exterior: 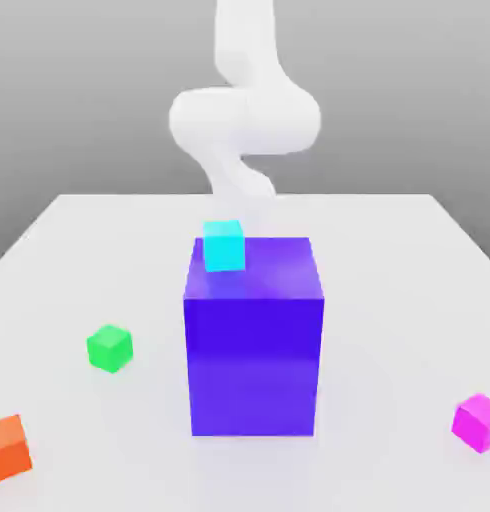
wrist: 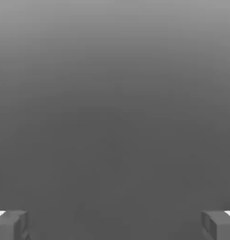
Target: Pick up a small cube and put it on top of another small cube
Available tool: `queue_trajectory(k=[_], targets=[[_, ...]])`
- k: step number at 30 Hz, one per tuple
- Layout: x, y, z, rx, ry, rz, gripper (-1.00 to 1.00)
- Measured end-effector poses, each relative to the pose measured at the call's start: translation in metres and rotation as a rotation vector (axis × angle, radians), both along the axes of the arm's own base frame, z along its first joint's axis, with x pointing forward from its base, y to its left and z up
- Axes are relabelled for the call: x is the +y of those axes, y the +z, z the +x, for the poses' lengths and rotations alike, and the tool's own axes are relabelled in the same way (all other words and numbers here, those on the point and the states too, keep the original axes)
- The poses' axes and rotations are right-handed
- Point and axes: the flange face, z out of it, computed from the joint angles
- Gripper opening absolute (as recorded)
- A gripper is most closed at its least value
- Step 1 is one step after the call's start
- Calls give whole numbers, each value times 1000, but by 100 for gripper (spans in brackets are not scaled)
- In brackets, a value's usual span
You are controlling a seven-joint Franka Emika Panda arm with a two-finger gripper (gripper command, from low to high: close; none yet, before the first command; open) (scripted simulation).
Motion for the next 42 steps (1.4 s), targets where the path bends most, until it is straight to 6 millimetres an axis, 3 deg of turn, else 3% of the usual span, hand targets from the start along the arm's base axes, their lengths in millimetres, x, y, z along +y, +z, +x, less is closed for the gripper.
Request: queue_trajectory(k=[7,14,17,21,27,29,32,33,39,42], targets=[[74,-115,69,188,76,-97,0],[149,-241,93,362,189,-165,0],[182,-295,87,434,252,-184,0],[227,-366,66,530,345,-198,0],[275,-460,17,676,465,-184,0],[287,-487,3,707,494,-175,0],[290,-528,0,716,501,-171,0],[290,-541,-1,717,502,-173,-100],[290,-547,-2,717,503,-173,-100],[291,-523,-1,716,503,-170,-100]])
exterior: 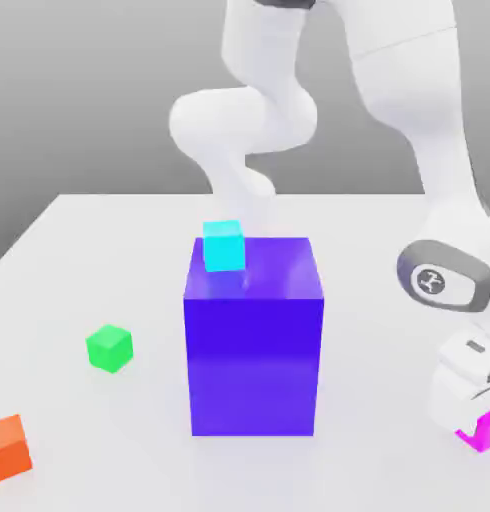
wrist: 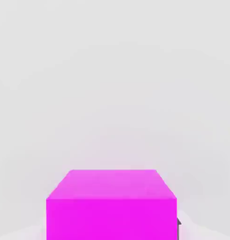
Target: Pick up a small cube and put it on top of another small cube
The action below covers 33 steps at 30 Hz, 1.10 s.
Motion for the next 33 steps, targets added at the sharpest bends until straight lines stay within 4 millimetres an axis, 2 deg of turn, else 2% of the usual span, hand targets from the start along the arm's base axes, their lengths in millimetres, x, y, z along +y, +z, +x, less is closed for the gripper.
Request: queue_trajectory(k=[3,4,5,8,12,13,15,17,20,24,28,30,33], targets=[[-1,37,4,-11,-6,8,-100],[-12,45,13,-23,-42,10,-100],[-32,51,23,-34,-102,5,-100],[-105,64,52,-65,-320,-20,-100],[-205,80,68,-101,-614,-47,-100],[-236,85,69,-110,-704,-53,-100],[-312,95,65,-130,-925,-66,-100],[-383,108,48,-154,-1151,-75,-100],[-430,113,13,-153,-1366,-81,-100],[-490,111,-50,-121,-1685,-73,-100],[-529,105,-120,-72,-2012,-34,-100],[-534,96,-149,-26,-2139,-10,-100],[-534,75,-157,1,-2179,2,-100]])
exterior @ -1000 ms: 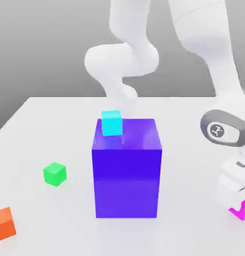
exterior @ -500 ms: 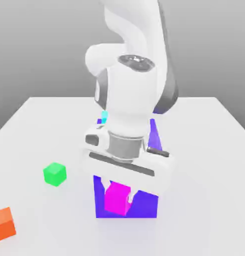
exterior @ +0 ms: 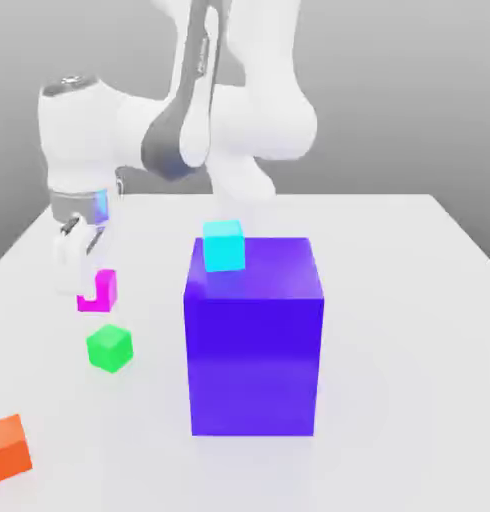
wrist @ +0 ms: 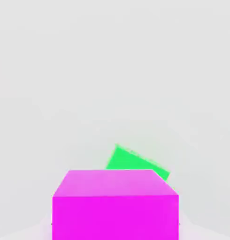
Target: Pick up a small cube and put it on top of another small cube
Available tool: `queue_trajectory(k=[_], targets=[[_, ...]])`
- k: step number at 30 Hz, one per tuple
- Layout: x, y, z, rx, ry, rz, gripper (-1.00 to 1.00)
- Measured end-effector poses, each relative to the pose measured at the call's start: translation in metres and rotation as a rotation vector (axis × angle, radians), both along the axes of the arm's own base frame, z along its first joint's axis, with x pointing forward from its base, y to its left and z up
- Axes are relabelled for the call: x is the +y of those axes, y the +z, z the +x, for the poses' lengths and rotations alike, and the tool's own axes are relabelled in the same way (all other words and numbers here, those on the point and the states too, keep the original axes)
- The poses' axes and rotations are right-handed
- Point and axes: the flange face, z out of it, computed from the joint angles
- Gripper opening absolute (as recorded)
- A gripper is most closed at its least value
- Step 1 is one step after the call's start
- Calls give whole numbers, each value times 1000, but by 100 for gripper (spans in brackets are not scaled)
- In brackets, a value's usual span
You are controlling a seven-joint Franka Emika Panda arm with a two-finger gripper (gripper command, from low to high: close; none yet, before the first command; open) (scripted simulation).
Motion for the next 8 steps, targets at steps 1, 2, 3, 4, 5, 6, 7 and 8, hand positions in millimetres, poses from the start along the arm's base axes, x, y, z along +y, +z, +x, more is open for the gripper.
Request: queue_trajectory(k=[1,2,3,4,5,6,7,8], targets=[[0,-7,0,0,-3,2,-100],[0,-15,0,0,-5,3,-100],[0,-22,-1,0,-5,4,-100],[0,-30,-1,0,-6,3,-100],[0,-38,-1,1,-7,3,-100],[1,-45,-2,1,-5,3,-100],[2,-50,-2,2,-3,2,100],[2,-50,-1,2,-1,2,100]])
